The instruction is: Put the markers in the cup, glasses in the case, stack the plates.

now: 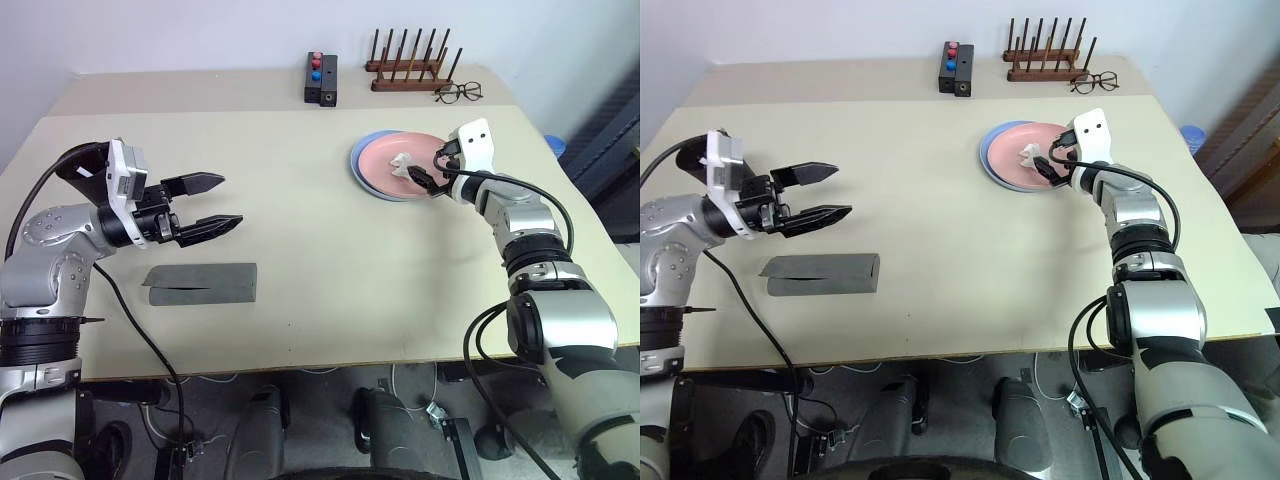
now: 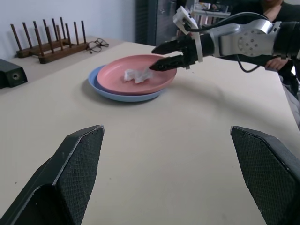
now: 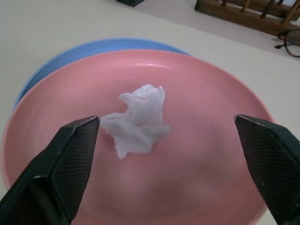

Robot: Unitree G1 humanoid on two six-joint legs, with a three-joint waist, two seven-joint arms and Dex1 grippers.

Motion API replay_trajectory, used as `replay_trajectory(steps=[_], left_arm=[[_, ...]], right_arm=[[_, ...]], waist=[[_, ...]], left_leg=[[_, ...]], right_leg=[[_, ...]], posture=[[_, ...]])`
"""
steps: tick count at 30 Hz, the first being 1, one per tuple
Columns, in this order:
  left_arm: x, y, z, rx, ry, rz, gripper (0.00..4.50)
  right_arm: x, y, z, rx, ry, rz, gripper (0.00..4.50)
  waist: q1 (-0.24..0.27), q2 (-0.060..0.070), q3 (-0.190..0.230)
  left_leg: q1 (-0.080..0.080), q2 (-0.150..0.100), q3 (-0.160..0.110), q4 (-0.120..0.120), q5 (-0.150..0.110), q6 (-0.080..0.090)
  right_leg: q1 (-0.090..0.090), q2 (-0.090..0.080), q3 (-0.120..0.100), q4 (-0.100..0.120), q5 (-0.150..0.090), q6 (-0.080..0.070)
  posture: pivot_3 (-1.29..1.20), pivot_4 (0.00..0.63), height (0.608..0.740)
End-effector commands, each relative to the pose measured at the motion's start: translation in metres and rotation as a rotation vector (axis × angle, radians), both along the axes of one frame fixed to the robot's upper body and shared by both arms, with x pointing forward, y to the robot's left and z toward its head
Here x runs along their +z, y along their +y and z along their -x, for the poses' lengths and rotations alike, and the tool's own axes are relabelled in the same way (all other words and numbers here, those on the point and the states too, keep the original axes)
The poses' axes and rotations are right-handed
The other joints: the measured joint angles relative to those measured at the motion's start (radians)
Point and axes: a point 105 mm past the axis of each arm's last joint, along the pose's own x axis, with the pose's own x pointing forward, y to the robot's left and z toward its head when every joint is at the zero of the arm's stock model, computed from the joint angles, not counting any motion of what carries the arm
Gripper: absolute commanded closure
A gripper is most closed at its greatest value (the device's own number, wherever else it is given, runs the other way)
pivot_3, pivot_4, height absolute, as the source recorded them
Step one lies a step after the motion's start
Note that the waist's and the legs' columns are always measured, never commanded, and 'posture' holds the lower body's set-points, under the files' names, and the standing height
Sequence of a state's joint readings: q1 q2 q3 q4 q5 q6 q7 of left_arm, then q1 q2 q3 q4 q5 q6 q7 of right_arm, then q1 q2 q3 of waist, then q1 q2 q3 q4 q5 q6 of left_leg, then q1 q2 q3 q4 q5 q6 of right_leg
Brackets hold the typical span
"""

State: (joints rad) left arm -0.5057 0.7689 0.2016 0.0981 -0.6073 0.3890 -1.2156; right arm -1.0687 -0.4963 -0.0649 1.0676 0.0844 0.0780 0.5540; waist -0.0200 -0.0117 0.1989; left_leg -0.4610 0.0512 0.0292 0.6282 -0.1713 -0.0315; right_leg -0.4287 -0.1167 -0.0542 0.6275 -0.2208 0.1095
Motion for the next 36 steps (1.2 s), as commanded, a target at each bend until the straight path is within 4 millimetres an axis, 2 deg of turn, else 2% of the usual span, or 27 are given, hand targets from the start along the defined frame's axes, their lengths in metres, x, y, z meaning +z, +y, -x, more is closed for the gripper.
replay_trajectory(steps=[1, 5, 6, 8, 12, 15, 21, 36], left_arm=[[0.015, 0.000, 0.002, 0.006, -0.061, 0.026, 0.00], [0.017, -0.003, 0.000, 0.004, -0.075, 0.036, 0.00], [0.017, -0.004, -0.001, 0.004, -0.078, 0.039, 0.00], [0.017, -0.006, -0.003, 0.003, -0.081, 0.042, 0.00], [0.018, -0.006, -0.004, 0.001, -0.086, 0.041, 0.00], [0.018, -0.006, -0.005, 0.002, -0.089, 0.036, 0.00], [0.019, -0.002, -0.004, 0.016, -0.091, 0.027, 0.00], [0.017, 0.001, 0.001, 0.039, -0.094, 0.025, 0.00]], right_arm=[[0.048, -0.022, 0.000, -0.057, -0.133, 0.026, 0.08], [0.053, -0.058, 0.005, -0.196, -0.144, 0.090, 0.08], [0.049, -0.073, 0.008, -0.248, -0.127, 0.083, 0.30], [0.044, -0.089, 0.012, -0.306, -0.107, 0.075, 0.86], [0.029, -0.094, 0.014, -0.327, -0.064, 0.159, 2.94], [0.014, -0.086, 0.013, -0.299, -0.034, 0.254, 4.47], [-0.008, -0.063, 0.008, -0.226, 0.007, 0.297, 4.47], [-0.001, -0.013, -0.004, -0.088, -0.022, 0.296, 4.47]], waist=[[0.004, 0.000, 0.000], [0.007, 0.000, 0.000], [0.005, 0.000, 0.000], [0.005, 0.000, 0.000], [-0.004, 0.000, 0.000], [-0.010, 0.000, 0.000], [-0.023, 0.000, 0.000], [-0.023, 0.001, 0.000]], left_leg=[[0.000, 0.000, 0.000, 0.000, 0.000, 0.000], [0.000, 0.000, 0.000, 0.000, 0.000, 0.000], [0.000, 0.000, 0.000, 0.000, 0.000, 0.000], [0.000, 0.000, 0.000, 0.000, 0.000, 0.000], [0.000, 0.000, 0.000, 0.000, 0.000, 0.000], [0.001, 0.000, 0.000, 0.000, 0.000, 0.000], [0.001, 0.000, 0.000, 0.000, 0.000, 0.000], [0.001, 0.000, 0.000, 0.000, 0.000, 0.000]], right_leg=[[0.000, 0.000, 0.000, 0.000, 0.000, 0.000], [0.000, 0.000, 0.000, -0.001, 0.000, 0.000], [0.000, 0.000, 0.000, -0.001, 0.000, -0.001], [0.000, 0.000, 0.000, -0.001, 0.000, 0.000], [0.000, 0.000, 0.000, -0.001, 0.000, 0.000], [0.000, 0.000, 0.000, 0.000, 0.000, 0.000], [0.000, 0.000, 0.000, 0.001, 0.000, 0.000], [0.000, 0.000, 0.000, 0.001, 0.000, 0.000]], posture=[[0.00, 0.150, 0.740], [0.00, 0.150, 0.740], [0.00, 0.150, 0.740], [0.00, 0.150, 0.740], [0.00, 0.150, 0.740], [0.00, 0.150, 0.740], [0.00, 0.150, 0.740], [0.00, 0.150, 0.740]])
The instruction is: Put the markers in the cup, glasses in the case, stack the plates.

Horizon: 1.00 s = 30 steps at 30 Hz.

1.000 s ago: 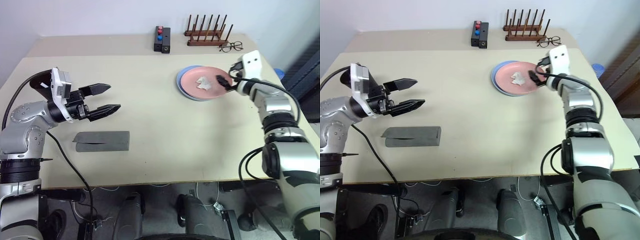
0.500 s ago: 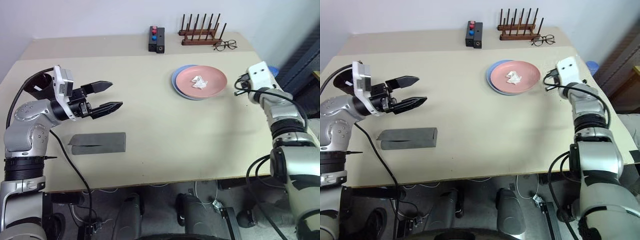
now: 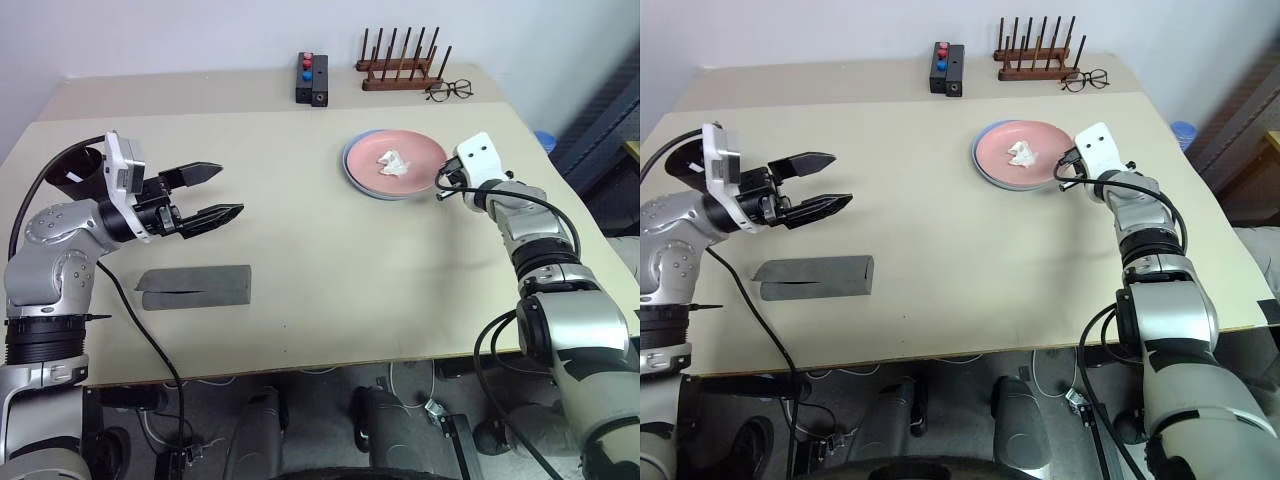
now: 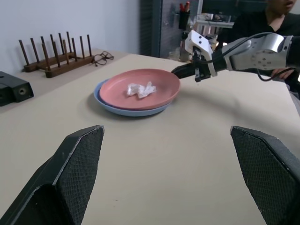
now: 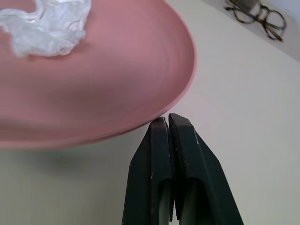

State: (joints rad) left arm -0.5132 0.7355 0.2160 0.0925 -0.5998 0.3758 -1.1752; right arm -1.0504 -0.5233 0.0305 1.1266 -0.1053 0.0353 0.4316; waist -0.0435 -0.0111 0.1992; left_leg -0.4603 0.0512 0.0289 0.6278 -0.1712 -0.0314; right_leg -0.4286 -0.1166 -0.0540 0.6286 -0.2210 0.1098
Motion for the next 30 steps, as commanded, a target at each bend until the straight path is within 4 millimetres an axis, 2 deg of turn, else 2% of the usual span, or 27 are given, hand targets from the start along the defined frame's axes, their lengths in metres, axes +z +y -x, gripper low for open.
replay_trajectory(steps=[1, 5, 10, 14, 15, 16, 18, 19, 21, 22, 25, 27, 29, 30], left_arm=[[0.013, 0.003, 0.005, 0.010, -0.061, -0.008, 0.00], [0.013, 0.004, 0.006, 0.014, -0.061, -0.008, 0.00], [0.013, 0.004, 0.006, 0.015, -0.052, 0.000, 0.00], [0.010, 0.005, 0.007, 0.015, -0.044, -0.007, 0.00], [0.009, 0.007, 0.008, 0.016, -0.044, -0.013, 0.00], [0.008, 0.007, 0.008, 0.018, -0.045, -0.019, 0.00], [0.008, 0.008, 0.008, 0.021, -0.047, -0.025, 0.00], [0.009, 0.009, 0.009, 0.022, -0.048, -0.027, 0.00], [0.010, 0.011, 0.009, 0.025, -0.050, -0.029, 0.00], [0.009, 0.013, 0.011, 0.025, -0.047, -0.030, 0.00], [0.004, 0.015, 0.015, 0.016, -0.022, -0.035, 0.00], [-0.006, 0.018, 0.020, 0.005, 0.024, -0.042, 0.00], [-0.016, 0.028, 0.026, 0.012, 0.040, -0.059, 0.00], [-0.018, 0.026, 0.027, 0.013, 0.039, -0.058, 0.00]], right_arm=[[0.024, 0.013, -0.006, 0.047, -0.068, 0.015, 4.47], [0.026, 0.015, -0.006, 0.060, -0.068, 0.031, 4.47], [0.032, 0.005, -0.005, 0.041, -0.093, 0.066, 4.47], [0.066, 0.015, -0.002, 0.130, -0.229, -0.112, 4.47], [0.078, 0.022, 0.002, 0.194, -0.257, -0.252, 4.47], [0.091, 0.026, 0.008, 0.257, -0.294, -0.373, 4.24], [0.107, 0.037, 0.025, 0.425, -0.331, -0.510, 3.62], [0.108, 0.048, 0.036, 0.528, -0.303, -0.531, 3.19], [0.088, 0.074, 0.068, 0.760, -0.165, -0.467, 2.21], [0.075, 0.084, 0.084, 0.841, -0.083, -0.443, 1.56], [0.059, 0.095, 0.115, 0.959, 0.053, -0.461, 0.06], [0.056, 0.103, 0.134, 1.027, 0.099, -0.470, 0.02], [0.062, 0.115, 0.161, 1.143, 0.129, -0.494, 0.02], [0.063, 0.113, 0.170, 1.179, 0.125, -0.486, 0.02]], waist=[[0.001, 0.000, 0.000], [0.002, 0.000, 0.000], [0.001, 0.000, 0.000], [0.000, 0.000, 0.000], [0.001, 0.000, 0.000], [0.001, 0.000, 0.000], [0.002, 0.000, 0.000], [0.002, 0.000, 0.000], [0.009, -0.001, -0.001], [0.012, -0.001, -0.001], [0.026, 0.000, 0.000], [0.029, 0.002, 0.001], [0.029, 0.002, 0.001], [0.030, 0.002, 0.001]], left_leg=[[0.000, 0.000, 0.000, 0.000, 0.000, 0.000], [0.000, 0.000, 0.000, 0.000, 0.000, 0.000], [0.000, 0.000, 0.000, 0.000, 0.000, 0.000], [0.000, 0.000, 0.000, 0.000, 0.000, 0.000], [0.000, 0.000, 0.000, 0.000, 0.000, 0.000], [0.000, 0.000, 0.000, 0.000, 0.000, 0.000], [0.000, 0.000, 0.000, 0.000, 0.000, 0.000], [0.000, 0.000, 0.000, 0.000, 0.000, 0.000], [0.001, 0.000, -0.001, -0.001, 0.000, 0.000], [0.001, 0.000, -0.001, -0.001, 0.000, 0.000], [0.001, 0.000, -0.001, 0.000, 0.000, 0.000], [0.001, 0.000, -0.001, 0.002, 0.000, 0.000], [0.001, 0.000, 0.000, 0.002, 0.000, -0.001], [0.001, 0.001, 0.000, 0.002, 0.000, -0.001]], right_leg=[[0.000, 0.000, 0.000, 0.000, 0.000, 0.000], [0.000, 0.000, 0.000, 0.000, 0.000, 0.000], [0.000, 0.000, 0.000, 0.000, 0.000, 0.000], [0.000, 0.000, 0.000, 0.000, 0.000, 0.000], [0.000, 0.000, 0.000, 0.000, 0.000, 0.000], [0.000, 0.000, 0.000, 0.000, 0.000, 0.000], [0.000, 0.000, 0.000, 0.000, 0.000, 0.000], [0.000, 0.000, 0.000, 0.000, 0.000, 0.000], [0.001, 0.000, 0.000, 0.001, 0.000, 0.000], [0.001, 0.000, -0.001, 0.001, 0.000, 0.000], [0.002, 0.000, -0.001, 0.001, 0.000, 0.000], [0.001, 0.000, 0.000, 0.000, -0.002, -0.004], [0.001, -0.001, 0.000, 0.000, -0.002, -0.004], [0.000, -0.001, 0.000, 0.000, -0.002, -0.005]], posture=[[0.00, 0.150, 0.740], [0.00, 0.150, 0.740], [0.00, 0.150, 0.740], [0.00, 0.150, 0.740], [0.00, 0.150, 0.740], [0.00, 0.150, 0.740], [0.00, 0.150, 0.740], [0.00, 0.150, 0.740], [0.00, 0.150, 0.740], [0.00, 0.150, 0.740], [0.00, 0.150, 0.740], [0.00, 0.150, 0.740], [0.00, 0.150, 0.740], [0.00, 0.150, 0.740]])
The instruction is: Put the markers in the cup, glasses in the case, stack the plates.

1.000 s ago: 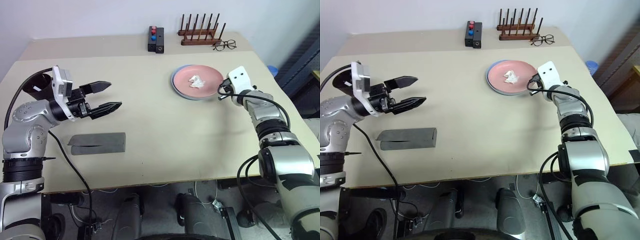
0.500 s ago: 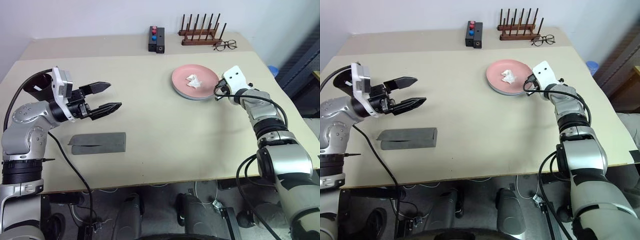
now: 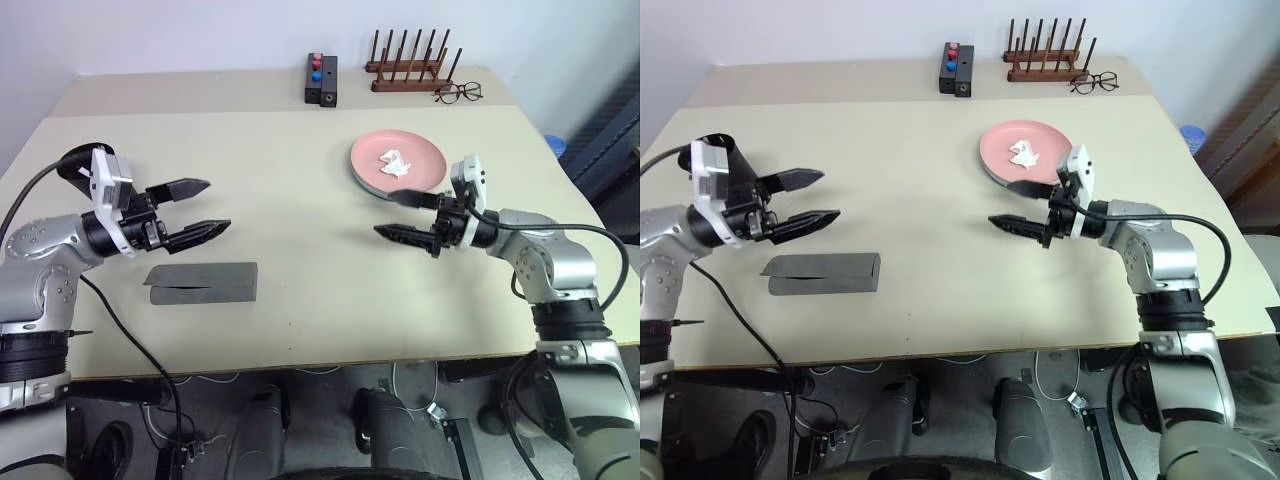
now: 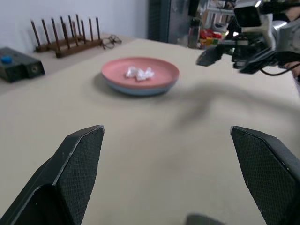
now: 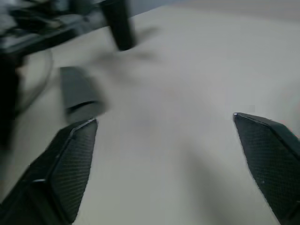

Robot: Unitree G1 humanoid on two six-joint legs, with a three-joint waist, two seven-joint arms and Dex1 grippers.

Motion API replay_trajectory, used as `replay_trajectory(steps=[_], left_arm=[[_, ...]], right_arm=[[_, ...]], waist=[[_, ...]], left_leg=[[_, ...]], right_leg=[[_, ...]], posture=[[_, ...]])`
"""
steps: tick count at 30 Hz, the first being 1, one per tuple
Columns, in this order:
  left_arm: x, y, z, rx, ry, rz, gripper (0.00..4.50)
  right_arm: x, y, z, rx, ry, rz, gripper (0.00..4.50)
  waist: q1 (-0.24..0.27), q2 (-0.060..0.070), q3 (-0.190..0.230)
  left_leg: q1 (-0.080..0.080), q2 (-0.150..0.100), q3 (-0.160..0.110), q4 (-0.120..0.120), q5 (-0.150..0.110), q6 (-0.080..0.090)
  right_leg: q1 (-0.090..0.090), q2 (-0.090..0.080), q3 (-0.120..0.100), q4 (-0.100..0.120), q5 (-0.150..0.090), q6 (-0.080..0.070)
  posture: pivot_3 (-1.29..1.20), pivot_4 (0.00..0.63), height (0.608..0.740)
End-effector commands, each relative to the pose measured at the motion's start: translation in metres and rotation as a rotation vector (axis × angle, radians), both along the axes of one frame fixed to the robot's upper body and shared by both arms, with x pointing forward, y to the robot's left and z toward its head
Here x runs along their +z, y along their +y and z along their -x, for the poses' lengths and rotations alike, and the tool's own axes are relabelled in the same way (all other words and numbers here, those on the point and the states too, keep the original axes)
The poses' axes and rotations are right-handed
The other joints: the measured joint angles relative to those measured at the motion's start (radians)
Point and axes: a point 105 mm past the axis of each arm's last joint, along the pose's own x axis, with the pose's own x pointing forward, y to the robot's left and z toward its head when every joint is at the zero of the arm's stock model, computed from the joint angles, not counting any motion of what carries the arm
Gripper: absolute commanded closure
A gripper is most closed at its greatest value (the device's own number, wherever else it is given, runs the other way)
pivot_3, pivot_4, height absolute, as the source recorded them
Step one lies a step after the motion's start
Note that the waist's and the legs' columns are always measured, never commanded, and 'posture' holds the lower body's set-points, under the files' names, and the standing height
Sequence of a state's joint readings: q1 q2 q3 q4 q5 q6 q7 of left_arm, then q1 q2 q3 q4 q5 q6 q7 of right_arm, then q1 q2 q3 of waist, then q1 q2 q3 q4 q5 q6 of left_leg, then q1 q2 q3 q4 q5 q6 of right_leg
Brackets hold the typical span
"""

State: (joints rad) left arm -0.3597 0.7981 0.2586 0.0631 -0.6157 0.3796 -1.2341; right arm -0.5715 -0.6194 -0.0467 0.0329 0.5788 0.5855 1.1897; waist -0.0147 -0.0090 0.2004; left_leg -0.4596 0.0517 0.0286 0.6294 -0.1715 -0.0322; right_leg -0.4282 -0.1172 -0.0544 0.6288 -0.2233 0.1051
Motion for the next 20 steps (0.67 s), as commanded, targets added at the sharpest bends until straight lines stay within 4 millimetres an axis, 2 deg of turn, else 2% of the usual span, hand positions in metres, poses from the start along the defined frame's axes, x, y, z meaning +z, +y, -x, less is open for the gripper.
replay_trajectory(steps=[1, 4, 9, 14, 20], left_arm=[[0.010, 0.008, 0.009, -0.002, -0.051, -0.002, 0.00], [0.009, 0.009, 0.018, -0.033, -0.019, 0.011, 0.00], [0.003, 0.012, 0.027, -0.062, -0.002, -0.008, 0.00], [-0.003, 0.014, 0.019, -0.059, -0.005, -0.009, 0.00], [-0.002, 0.001, 0.010, -0.091, -0.029, 0.008, 0.00]], right_arm=[[0.030, 0.008, 0.036, 0.146, -0.105, -0.029, 0.02], [0.032, 0.000, 0.046, 0.136, -0.159, 0.000, 0.02], [0.023, -0.017, 0.061, 0.118, -0.126, 0.075, 0.02], [0.024, -0.023, 0.063, 0.046, -0.141, 0.109, 0.02], [0.021, -0.026, 0.061, -0.004, -0.162, 0.127, 0.02]], waist=[[0.003, -0.001, 0.000], [0.010, -0.001, -0.001], [0.013, -0.001, -0.001], [0.020, -0.001, -0.001], [0.028, -0.001, -0.001]], left_leg=[[0.000, 0.000, 0.000, 0.000, 0.000, 0.000], [-0.001, 0.000, -0.001, 0.000, 0.000, 0.000], [-0.001, 0.000, 0.000, -0.001, -0.002, -0.003], [-0.001, 0.000, 0.001, -0.002, -0.002, -0.003], [-0.002, 0.000, 0.001, -0.001, -0.001, -0.001]], right_leg=[[0.000, 0.000, 0.000, 0.000, 0.000, 0.000], [0.000, 0.000, -0.001, -0.002, 0.000, -0.001], [0.001, -0.001, 0.000, -0.009, 0.001, -0.002], [0.001, 0.000, -0.001, -0.009, 0.001, -0.002], [0.001, 0.000, -0.001, -0.010, 0.001, -0.002]], posture=[[0.00, 0.150, 0.740], [0.00, 0.150, 0.740], [0.00, 0.150, 0.740], [0.00, 0.150, 0.740], [0.00, 0.150, 0.740]])
